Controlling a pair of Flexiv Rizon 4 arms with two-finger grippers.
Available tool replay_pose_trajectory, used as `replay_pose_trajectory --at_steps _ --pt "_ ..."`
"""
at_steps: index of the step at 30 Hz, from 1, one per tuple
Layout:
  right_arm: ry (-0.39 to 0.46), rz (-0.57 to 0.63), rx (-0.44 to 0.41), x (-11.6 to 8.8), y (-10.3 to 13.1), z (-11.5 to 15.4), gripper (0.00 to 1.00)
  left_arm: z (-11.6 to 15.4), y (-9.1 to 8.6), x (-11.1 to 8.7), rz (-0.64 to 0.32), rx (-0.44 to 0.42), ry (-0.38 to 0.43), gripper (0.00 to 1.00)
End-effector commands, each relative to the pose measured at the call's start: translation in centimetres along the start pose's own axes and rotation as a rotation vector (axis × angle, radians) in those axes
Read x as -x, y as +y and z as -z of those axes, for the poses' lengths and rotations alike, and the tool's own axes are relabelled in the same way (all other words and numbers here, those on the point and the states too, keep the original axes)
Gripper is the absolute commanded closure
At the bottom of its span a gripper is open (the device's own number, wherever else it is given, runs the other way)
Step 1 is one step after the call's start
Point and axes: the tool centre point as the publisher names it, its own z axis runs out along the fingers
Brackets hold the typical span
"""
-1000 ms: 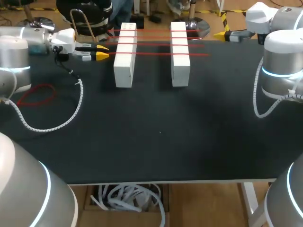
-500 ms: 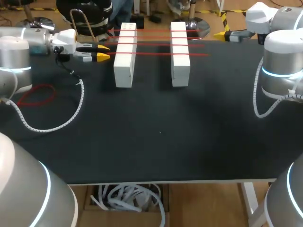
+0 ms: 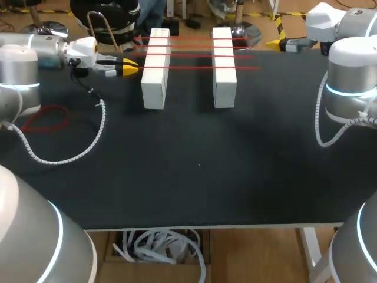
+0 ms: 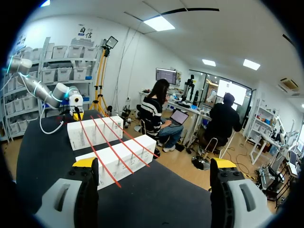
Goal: Grab the tape and strap the tape.
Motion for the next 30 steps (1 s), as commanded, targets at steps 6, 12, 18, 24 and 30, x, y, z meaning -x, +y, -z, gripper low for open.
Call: replay_pose_trajectory --at_steps 6,12,18,24,30 --pt "0.001 0.0 -0.002 0.0 0.0 0.0 0.0 0.0 0.0 0.1 -0.003 -0.004 0.004 0.97" --pt "0.001 0.0 -0.002 0.0 0.0 0.0 0.0 0.1 -0.2 0.1 -0.005 0.0 0.007 1.0" --pt "0.001 0.0 -0.002 0.0 0.0 0.0 0.0 0.1 -1.3 -0.1 -0.019 -0.002 0.016 1.0" --pt "0.001 0.0 -0.002 0.0 0.0 0.0 0.0 -0.5 -3.4 -0.8 -0.001 -0.034 0.008 1.0" --pt "0.001 0.0 -0.002 0.0 0.0 0.0 0.0 -1.7 -5.9 -1.5 -0.015 -0.044 -0.029 1.0"
